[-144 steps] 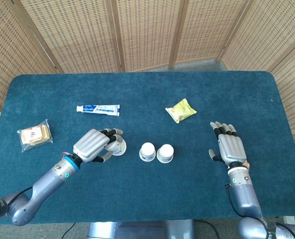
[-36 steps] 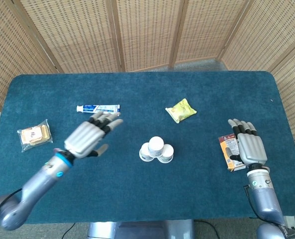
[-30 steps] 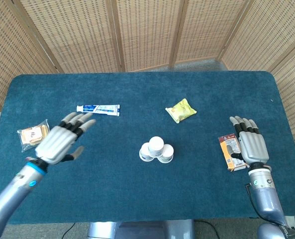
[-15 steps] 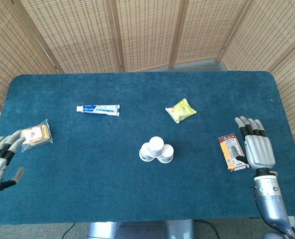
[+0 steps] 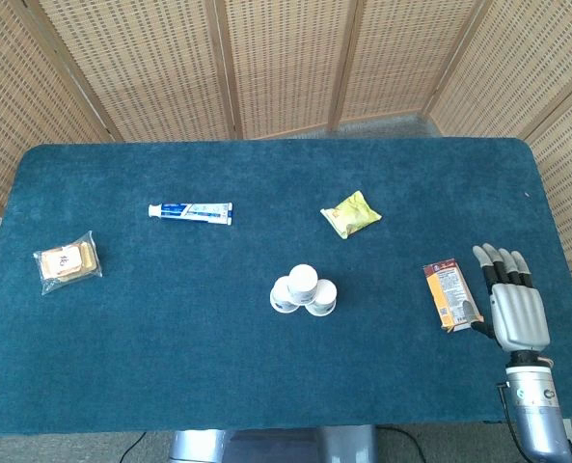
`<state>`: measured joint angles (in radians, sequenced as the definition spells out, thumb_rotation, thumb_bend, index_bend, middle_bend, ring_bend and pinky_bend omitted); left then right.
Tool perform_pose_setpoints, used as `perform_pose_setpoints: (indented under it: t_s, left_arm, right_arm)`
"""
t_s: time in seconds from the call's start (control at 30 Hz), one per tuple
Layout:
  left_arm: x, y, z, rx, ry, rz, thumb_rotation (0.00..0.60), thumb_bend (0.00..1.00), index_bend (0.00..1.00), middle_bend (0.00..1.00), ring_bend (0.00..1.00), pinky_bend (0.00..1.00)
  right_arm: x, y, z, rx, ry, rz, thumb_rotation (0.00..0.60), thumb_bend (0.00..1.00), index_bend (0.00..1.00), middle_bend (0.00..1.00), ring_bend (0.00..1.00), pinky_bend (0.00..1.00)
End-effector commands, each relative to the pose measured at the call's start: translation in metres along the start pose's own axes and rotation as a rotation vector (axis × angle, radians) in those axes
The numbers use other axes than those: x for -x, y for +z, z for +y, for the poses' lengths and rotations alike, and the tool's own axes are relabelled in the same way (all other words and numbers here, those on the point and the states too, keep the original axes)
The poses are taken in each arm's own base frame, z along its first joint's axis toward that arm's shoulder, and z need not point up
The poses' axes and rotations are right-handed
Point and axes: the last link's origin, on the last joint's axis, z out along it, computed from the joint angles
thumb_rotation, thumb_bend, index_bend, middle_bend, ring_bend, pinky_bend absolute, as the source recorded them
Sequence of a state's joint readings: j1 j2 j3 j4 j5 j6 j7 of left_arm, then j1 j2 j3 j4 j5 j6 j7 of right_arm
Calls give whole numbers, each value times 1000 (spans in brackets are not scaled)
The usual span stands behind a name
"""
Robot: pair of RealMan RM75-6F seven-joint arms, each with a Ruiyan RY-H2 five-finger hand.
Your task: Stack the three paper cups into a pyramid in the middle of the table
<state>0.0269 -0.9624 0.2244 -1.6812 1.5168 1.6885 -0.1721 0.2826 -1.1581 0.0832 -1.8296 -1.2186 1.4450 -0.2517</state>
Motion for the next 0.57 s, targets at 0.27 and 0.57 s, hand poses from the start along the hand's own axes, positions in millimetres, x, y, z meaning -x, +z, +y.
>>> perform_pose_setpoints:
  t_s: [0.27, 0.57]
  left_arm:
    - [1, -1, 0, 7, -13, 31, 587, 496, 0, 0, 0, 0]
    - [0, 6, 3, 10, -8, 12, 586, 496, 0, 0, 0, 0]
  right_arm:
    - [2, -9, 2, -5, 6, 5, 600, 419, 0, 0, 0, 0]
    - [4, -10, 1, -4, 9, 2, 600, 420, 0, 0, 0, 0]
